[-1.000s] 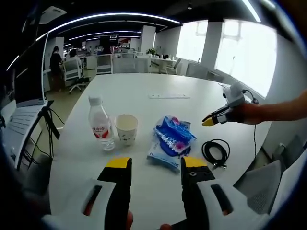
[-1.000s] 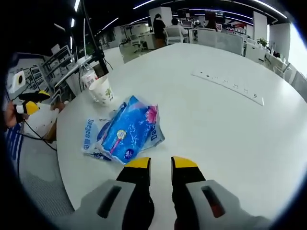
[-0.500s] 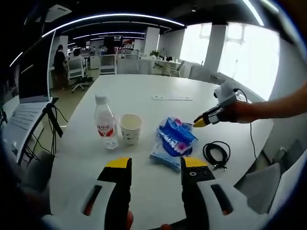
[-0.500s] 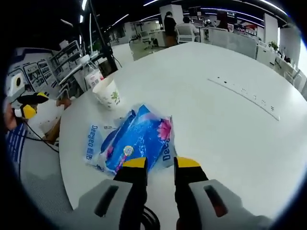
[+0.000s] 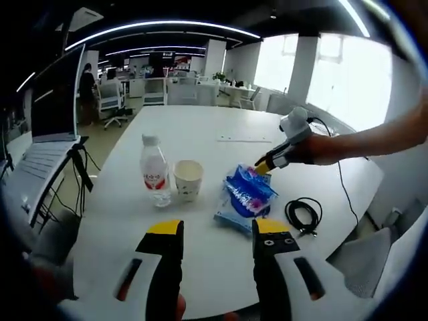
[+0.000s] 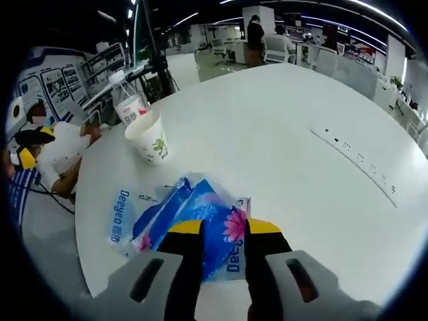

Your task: Arrange the tabletop items into an orderly group along one side of the table until the central work area is clear of visible clutter.

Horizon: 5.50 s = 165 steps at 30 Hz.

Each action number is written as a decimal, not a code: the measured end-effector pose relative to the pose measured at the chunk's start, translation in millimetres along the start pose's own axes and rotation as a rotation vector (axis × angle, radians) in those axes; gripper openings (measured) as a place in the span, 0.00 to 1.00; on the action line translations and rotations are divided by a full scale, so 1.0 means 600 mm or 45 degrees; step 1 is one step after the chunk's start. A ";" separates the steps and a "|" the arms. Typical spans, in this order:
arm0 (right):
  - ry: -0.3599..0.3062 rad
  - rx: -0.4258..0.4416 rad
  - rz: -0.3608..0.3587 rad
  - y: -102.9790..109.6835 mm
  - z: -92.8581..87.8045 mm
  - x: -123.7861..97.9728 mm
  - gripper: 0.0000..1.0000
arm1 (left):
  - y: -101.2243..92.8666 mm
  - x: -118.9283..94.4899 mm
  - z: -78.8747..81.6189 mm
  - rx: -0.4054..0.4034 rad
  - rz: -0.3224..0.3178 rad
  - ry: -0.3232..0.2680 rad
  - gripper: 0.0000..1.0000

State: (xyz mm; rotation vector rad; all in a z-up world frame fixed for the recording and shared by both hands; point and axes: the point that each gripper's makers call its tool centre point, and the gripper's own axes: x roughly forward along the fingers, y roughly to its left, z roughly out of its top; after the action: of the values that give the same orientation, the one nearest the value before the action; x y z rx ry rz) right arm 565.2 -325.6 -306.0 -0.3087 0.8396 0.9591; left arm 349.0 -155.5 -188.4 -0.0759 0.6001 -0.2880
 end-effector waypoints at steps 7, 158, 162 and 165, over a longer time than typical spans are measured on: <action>0.055 -0.056 0.031 -0.022 0.000 0.032 0.27 | 0.009 -0.007 -0.003 -0.012 0.017 -0.003 0.40; 0.169 -0.165 -0.211 -0.133 -0.099 -0.155 0.00 | -0.038 0.015 0.058 0.049 -0.070 -0.024 0.39; 0.169 -0.122 -0.268 -0.157 -0.123 -0.179 0.00 | -0.042 0.018 0.059 0.054 -0.079 -0.024 0.39; 0.170 -0.081 -0.295 -0.165 -0.142 -0.195 0.00 | -0.046 0.021 0.060 0.064 -0.087 -0.019 0.39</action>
State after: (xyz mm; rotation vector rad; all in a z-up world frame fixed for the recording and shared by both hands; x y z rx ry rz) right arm 569.5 -499.5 -286.3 -0.5180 0.8746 0.7556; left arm 372.6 -186.2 -161.7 -0.0505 0.5760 -0.3684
